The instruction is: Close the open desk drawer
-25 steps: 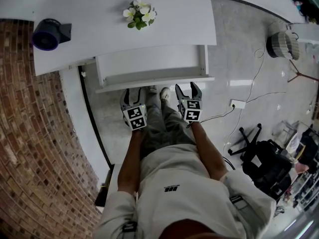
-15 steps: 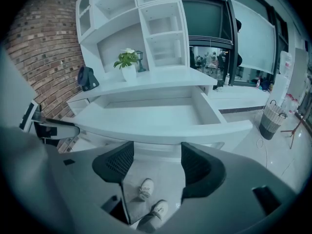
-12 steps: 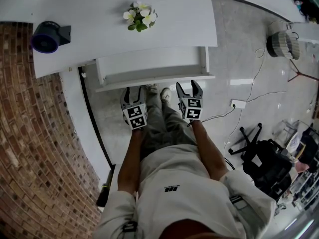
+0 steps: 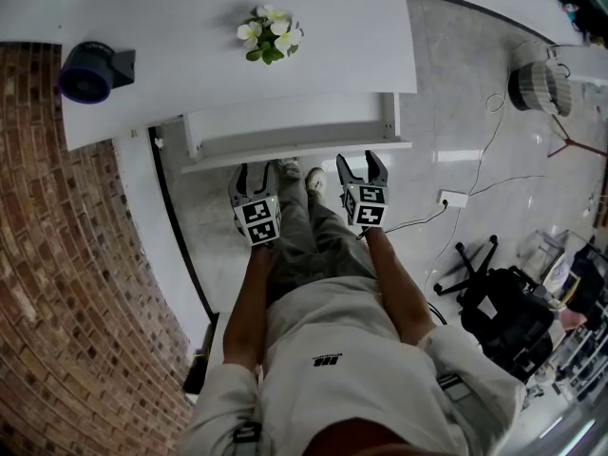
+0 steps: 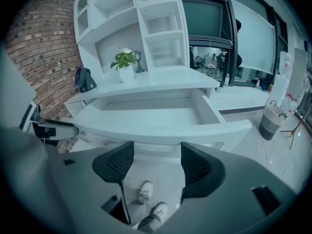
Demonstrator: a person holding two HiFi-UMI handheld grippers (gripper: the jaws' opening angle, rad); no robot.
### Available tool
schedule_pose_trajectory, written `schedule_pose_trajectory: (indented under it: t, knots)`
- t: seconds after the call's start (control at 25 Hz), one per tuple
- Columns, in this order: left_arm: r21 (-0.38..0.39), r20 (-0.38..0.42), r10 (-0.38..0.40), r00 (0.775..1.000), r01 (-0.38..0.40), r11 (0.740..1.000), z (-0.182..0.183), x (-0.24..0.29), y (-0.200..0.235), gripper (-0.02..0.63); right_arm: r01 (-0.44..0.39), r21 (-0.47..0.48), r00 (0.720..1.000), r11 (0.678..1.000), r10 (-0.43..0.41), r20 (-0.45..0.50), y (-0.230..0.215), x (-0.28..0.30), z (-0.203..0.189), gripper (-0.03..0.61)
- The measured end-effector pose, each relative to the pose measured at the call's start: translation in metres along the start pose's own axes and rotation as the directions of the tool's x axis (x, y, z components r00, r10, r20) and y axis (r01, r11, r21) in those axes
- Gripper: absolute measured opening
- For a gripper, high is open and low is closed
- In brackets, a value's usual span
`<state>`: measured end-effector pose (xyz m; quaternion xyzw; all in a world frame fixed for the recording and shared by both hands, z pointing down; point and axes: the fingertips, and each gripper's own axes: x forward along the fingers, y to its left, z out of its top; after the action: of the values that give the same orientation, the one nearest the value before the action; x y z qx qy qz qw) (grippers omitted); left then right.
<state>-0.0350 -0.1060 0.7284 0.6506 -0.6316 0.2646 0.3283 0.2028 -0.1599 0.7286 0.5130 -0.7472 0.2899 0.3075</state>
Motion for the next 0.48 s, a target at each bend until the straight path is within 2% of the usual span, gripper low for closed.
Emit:
schedule_pose_trajectory:
  t: [0.12, 0.48]
  knots:
    - [0.007, 0.026, -0.004, 1.0, 0.004, 1.0, 0.007, 0.004, 0.001, 0.242, -0.002, 0.009, 1.0, 1.0, 0.002, 0.001, 0.001, 0.002, 0.006, 0.299]
    - [0.009, 0.005, -0.012, 1.0, 0.012, 1.0, 0.017, 0.013, 0.005, 0.242, 0.001, 0.014, 1.0, 1.0, -0.001, -0.002, 0.002, 0.013, 0.019, 0.299]
